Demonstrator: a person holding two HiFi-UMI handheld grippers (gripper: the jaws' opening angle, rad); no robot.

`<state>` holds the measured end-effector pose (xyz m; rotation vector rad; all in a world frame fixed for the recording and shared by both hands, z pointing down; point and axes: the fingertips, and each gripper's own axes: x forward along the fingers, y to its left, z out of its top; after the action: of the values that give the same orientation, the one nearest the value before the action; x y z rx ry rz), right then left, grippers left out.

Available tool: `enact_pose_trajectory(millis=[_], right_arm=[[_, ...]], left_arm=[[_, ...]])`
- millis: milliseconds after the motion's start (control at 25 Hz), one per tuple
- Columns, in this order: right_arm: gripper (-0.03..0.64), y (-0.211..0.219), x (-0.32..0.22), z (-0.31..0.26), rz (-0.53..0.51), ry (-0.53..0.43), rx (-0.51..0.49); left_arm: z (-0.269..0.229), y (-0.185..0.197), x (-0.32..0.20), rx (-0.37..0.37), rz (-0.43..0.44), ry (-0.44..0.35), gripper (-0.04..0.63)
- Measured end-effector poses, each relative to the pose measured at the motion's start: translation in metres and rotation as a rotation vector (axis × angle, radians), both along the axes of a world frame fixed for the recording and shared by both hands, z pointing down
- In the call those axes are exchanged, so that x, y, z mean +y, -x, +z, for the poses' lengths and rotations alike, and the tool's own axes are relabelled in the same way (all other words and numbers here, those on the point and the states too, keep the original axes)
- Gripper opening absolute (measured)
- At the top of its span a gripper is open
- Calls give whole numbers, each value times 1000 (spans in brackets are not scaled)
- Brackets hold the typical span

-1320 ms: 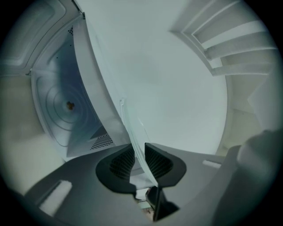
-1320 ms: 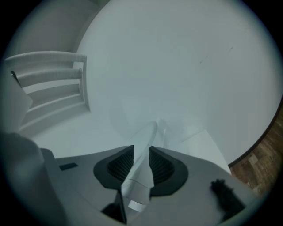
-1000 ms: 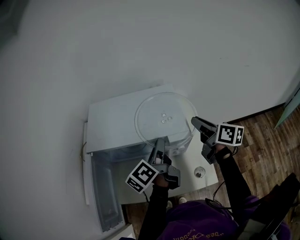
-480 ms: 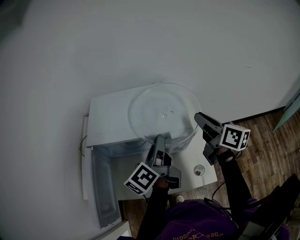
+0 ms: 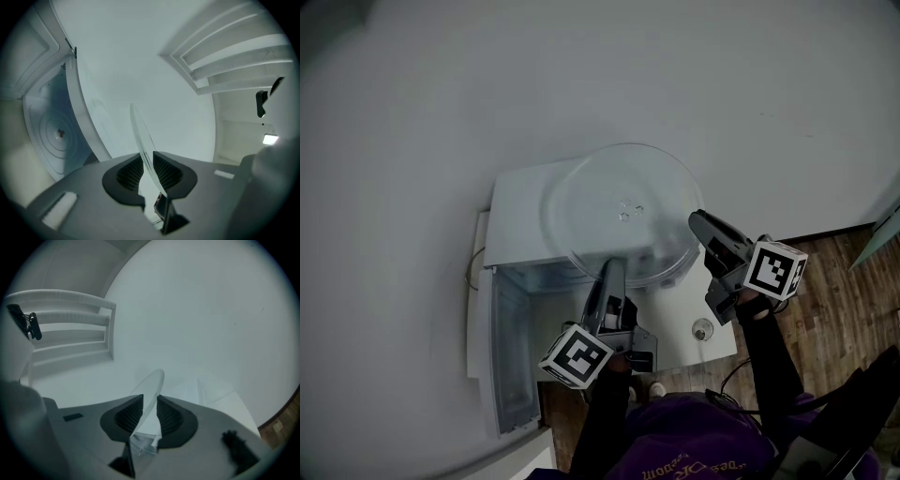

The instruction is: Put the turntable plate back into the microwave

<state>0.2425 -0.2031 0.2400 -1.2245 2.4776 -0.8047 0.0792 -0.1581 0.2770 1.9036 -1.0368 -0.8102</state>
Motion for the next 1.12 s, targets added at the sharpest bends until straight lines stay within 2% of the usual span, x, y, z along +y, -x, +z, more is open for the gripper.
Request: enact_pose_trajectory(millis=[240,1120], right_arm=[[98,31,13,-5,-59,-37,23],[98,115,65,18,-267,-3,60]], left_arm=[[1,27,20,-26,-52,-9,74],[18,95,109,-20,-261,0,78]])
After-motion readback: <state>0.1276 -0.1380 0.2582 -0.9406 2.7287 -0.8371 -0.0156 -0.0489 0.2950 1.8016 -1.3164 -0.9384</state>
